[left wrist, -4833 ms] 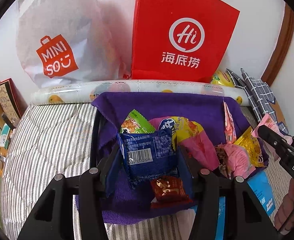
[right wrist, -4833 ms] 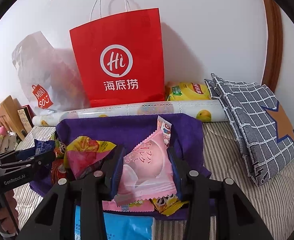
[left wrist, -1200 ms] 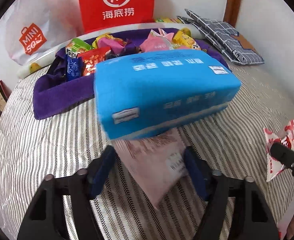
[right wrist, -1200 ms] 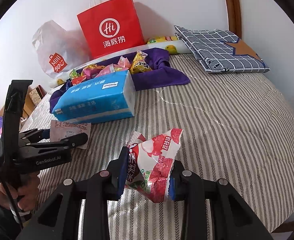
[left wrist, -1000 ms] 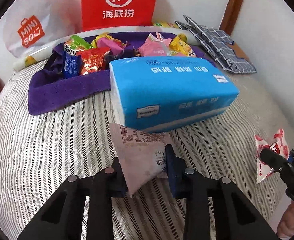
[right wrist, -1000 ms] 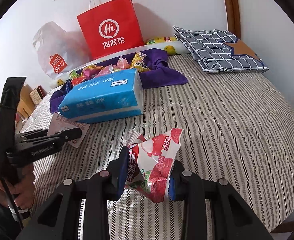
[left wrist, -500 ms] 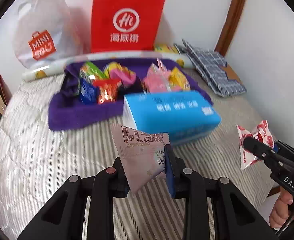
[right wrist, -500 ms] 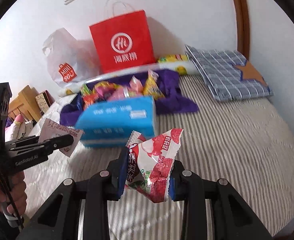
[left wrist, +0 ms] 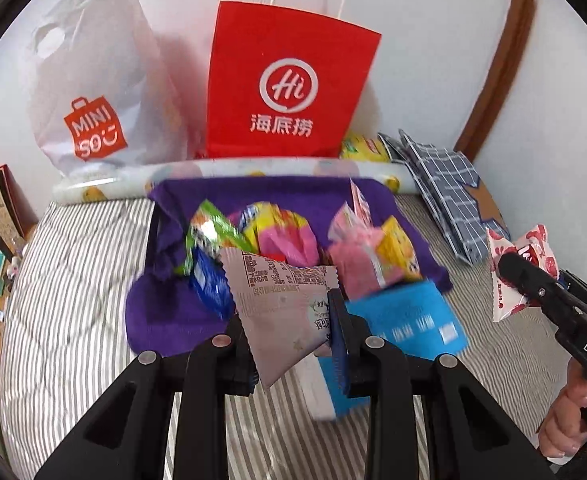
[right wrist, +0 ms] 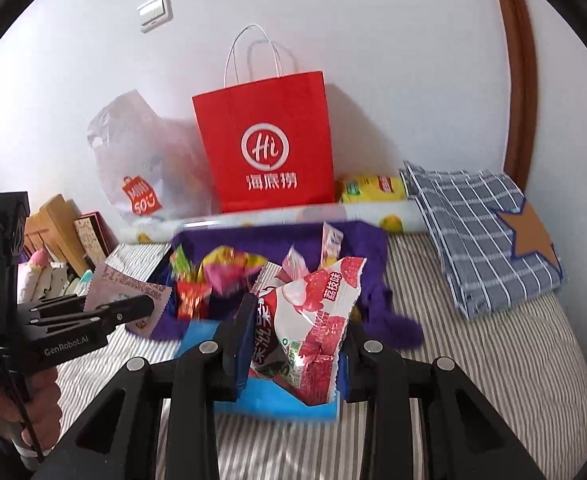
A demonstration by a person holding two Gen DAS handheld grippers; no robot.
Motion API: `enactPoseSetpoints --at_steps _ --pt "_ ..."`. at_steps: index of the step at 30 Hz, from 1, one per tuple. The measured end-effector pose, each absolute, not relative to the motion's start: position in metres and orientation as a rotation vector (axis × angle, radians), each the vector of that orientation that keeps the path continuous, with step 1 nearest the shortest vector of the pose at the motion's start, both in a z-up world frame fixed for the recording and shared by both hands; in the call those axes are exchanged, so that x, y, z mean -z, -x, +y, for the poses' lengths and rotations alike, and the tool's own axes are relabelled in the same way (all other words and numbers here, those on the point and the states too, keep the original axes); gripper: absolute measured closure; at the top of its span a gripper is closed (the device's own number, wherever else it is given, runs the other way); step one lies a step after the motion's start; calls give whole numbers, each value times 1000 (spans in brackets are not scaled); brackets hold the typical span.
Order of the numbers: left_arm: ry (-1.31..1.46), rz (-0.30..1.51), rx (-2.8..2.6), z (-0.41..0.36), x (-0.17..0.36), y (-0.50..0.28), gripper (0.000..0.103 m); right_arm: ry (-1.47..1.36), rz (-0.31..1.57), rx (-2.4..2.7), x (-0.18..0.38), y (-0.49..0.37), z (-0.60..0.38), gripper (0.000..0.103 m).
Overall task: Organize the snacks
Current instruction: 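Carry pale packet in left and red-white packet in right onto towel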
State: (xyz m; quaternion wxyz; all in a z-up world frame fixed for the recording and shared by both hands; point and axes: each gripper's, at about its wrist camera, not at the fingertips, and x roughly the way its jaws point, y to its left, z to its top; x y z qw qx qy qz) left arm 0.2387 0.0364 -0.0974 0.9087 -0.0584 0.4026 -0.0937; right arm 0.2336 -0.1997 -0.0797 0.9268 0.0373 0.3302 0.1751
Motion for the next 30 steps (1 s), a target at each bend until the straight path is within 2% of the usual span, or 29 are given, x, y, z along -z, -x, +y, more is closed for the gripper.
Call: enactPoseSetpoints --at_steps 12,30 --pt "148 811 186 36 91 -303 75 -73 668 -368 79 -300 -184 72" --pt "187 902 159 36 143 -353 74 -73 814 -410 149 -356 -158 72"
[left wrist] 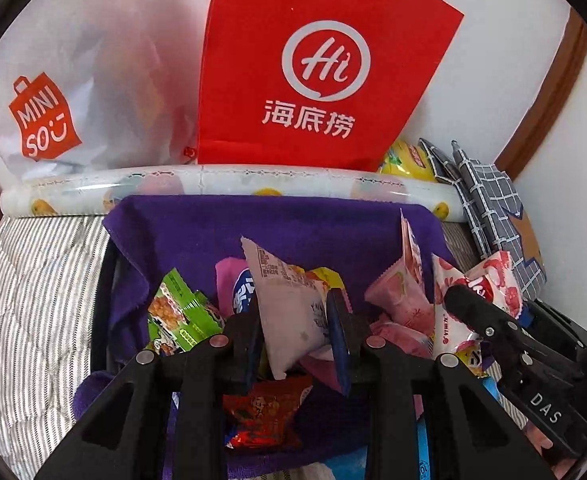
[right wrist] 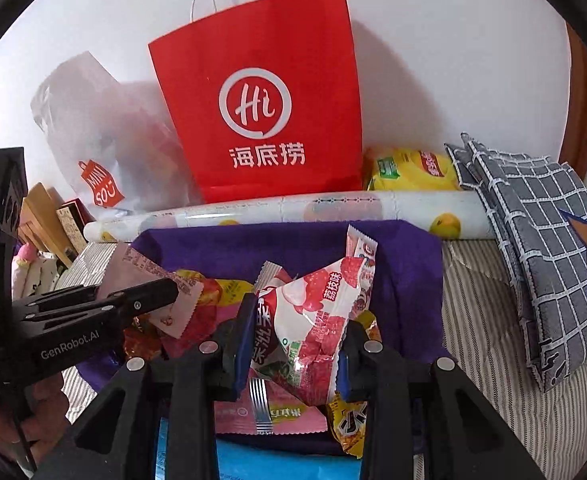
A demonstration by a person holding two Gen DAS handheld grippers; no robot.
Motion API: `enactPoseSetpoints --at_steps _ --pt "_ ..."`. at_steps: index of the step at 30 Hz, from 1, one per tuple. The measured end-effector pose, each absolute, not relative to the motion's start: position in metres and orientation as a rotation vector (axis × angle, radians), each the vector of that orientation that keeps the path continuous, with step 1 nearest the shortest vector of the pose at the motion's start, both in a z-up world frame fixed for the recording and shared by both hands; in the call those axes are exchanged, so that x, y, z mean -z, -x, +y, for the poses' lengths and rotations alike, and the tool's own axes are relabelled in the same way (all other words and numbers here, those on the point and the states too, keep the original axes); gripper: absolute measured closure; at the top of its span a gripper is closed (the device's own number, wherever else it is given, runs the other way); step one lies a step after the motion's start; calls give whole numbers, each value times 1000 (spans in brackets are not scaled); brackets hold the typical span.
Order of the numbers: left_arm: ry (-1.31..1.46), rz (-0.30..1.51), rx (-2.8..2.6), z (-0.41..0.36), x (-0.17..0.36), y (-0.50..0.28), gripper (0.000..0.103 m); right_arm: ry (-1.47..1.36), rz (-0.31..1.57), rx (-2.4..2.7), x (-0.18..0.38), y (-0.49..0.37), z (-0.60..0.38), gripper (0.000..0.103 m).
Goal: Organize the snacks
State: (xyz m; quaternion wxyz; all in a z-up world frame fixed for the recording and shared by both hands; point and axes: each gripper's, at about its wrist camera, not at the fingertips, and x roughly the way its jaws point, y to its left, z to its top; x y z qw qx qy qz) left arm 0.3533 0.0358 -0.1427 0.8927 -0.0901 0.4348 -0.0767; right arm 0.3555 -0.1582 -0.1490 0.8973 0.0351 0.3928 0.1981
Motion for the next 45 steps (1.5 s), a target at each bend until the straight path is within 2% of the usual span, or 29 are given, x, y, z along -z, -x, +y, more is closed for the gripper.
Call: enactPoseSetpoints --at_steps 6,10,12,13,14,16,17,28,35,45 --pt "184 891 170 34 139 -351 74 -77 822 -406 151 -357 -159 72" --pt "173 886 160 33 136 -349 52 -63 819 -386 151 -356 -157 69" --pt "157 864 136 34 130 -346 39 -58 812 -391 149 -355 -157 58" --pt "150 850 125 34 126 -344 31 -52 798 -383 146 -352 -158 47" --pt "149 841 119 36 122 -341 29 -47 785 -375 143 -350 -158 38" --pt "155 828 111 39 115 -334 27 -30 751 -354 134 -343 -158 31" --pt "158 829 111 40 113 -331 25 -23 738 -346 128 -338 -159 31" --pt "131 820 111 33 79 -254 22 -10 699 -244 72 -260 -181 28" --pt "144 774 126 22 47 -181 9 -57 693 -216 44 -187 -204 26" --pt "116 698 137 -2 11 -91 4 -50 669 -168 23 -97 -224 21"
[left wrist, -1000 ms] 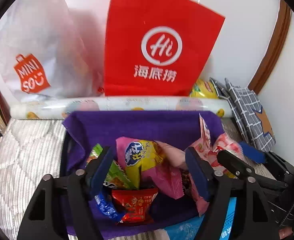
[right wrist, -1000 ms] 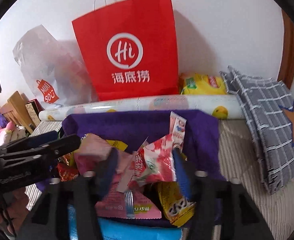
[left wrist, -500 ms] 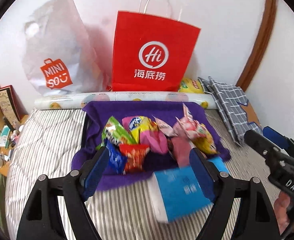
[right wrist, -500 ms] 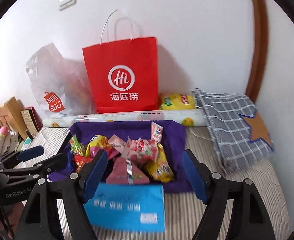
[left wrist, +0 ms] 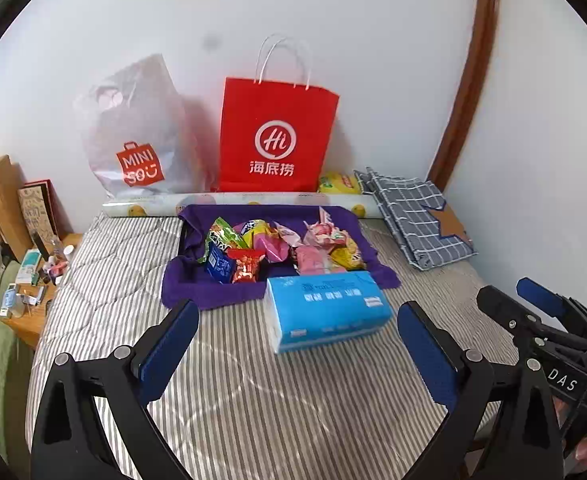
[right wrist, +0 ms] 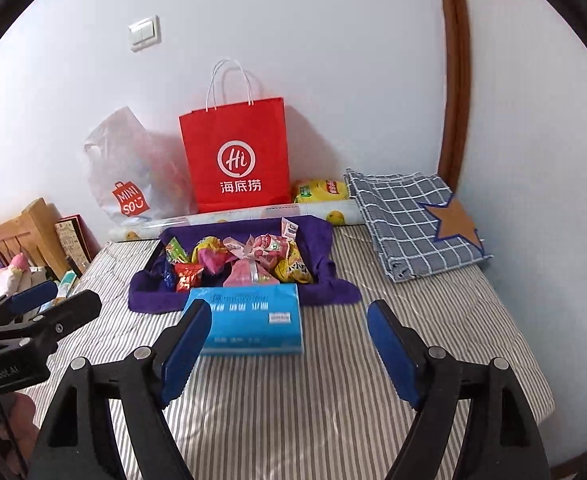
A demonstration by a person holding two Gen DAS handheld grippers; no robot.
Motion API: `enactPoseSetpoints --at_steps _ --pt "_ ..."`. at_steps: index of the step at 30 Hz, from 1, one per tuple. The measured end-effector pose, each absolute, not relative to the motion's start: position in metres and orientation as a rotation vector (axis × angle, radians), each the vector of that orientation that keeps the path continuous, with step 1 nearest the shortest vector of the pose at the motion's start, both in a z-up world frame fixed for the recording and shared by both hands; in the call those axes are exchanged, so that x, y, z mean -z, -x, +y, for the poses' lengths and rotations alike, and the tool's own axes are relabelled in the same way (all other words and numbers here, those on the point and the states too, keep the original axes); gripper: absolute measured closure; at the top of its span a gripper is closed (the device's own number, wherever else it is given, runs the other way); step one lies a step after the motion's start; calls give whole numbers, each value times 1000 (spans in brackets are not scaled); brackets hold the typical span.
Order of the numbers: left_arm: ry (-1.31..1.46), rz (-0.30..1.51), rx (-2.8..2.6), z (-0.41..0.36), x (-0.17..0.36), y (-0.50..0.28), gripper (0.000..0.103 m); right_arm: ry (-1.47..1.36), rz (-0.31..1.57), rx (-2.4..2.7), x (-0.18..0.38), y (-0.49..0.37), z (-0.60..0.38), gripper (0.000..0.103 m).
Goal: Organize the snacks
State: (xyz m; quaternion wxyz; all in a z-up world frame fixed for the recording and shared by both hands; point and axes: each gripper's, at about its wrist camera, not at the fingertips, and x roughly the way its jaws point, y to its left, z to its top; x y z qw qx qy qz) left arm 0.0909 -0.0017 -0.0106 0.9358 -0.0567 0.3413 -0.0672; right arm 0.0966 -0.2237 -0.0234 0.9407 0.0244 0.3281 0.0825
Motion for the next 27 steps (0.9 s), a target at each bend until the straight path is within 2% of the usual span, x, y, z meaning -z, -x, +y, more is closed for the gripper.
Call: enactPoseSetpoints --at_steps 5,10,27 --pt "87 667 121 -12 -1 -59 1 -37 641 -148 17 -66 -230 9" --pt "44 652 100 -21 -5 -36 0 -35 628 -125 14 -42 -236 2" --pt "52 641 79 -16 -10 -17 0 -55 605 -95 5 -20 -236 2"
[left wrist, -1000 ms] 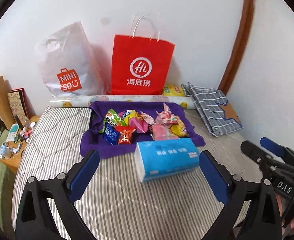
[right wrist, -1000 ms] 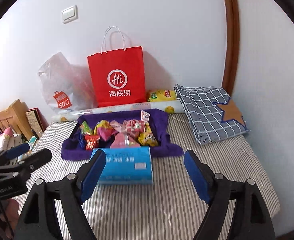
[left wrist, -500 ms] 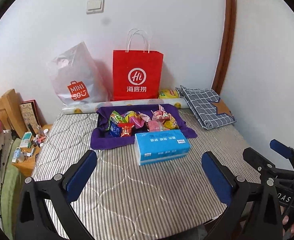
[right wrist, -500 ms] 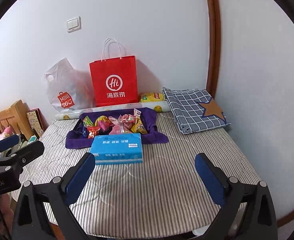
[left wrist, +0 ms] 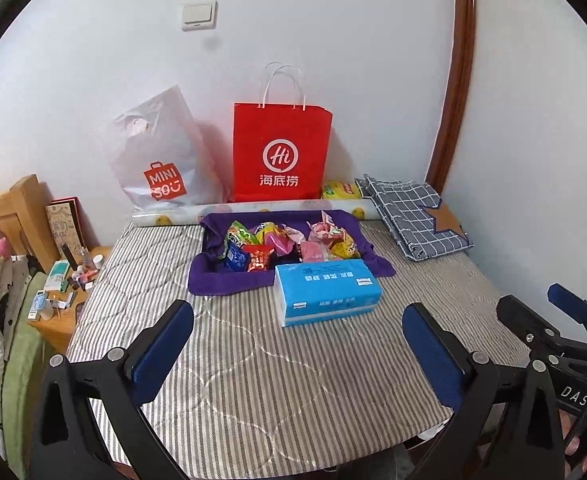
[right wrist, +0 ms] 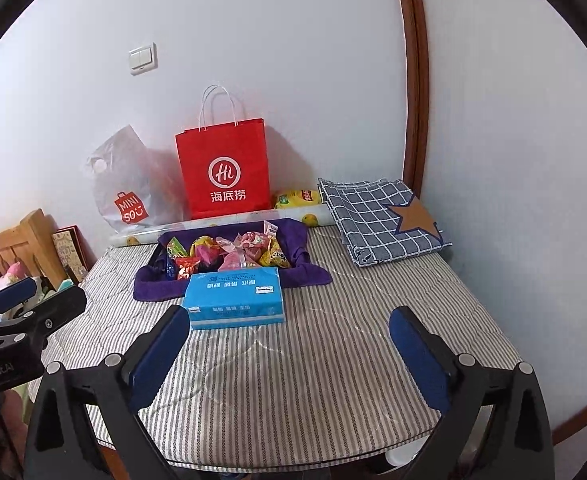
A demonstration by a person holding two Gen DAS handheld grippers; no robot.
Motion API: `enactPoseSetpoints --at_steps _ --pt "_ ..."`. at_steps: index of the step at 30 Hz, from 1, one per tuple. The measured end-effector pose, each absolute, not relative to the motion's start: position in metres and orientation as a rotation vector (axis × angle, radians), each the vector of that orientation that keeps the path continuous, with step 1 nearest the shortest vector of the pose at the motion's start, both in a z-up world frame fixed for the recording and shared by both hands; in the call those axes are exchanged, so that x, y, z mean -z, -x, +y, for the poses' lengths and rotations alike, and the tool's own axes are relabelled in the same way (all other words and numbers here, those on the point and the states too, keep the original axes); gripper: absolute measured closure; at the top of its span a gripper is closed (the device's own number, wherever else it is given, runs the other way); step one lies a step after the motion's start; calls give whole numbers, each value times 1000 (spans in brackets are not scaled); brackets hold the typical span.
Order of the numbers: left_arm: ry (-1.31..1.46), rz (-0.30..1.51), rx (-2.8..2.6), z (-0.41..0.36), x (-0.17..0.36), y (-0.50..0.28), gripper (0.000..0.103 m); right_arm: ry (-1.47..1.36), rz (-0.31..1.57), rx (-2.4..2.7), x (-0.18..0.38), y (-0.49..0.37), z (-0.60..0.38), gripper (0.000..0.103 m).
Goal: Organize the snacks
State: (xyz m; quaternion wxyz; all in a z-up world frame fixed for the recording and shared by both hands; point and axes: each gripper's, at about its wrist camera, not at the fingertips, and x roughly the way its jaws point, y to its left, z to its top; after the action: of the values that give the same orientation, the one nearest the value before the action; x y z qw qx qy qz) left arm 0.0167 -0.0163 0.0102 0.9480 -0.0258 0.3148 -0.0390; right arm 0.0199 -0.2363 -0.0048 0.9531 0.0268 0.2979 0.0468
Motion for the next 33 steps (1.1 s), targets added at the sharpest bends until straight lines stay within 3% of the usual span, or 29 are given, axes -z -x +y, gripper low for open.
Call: enactPoseSetpoints --at_steps 33 --pt "47 637 71 -12 -17 -15 0 -46 588 -107 -5 -16 -230 2"
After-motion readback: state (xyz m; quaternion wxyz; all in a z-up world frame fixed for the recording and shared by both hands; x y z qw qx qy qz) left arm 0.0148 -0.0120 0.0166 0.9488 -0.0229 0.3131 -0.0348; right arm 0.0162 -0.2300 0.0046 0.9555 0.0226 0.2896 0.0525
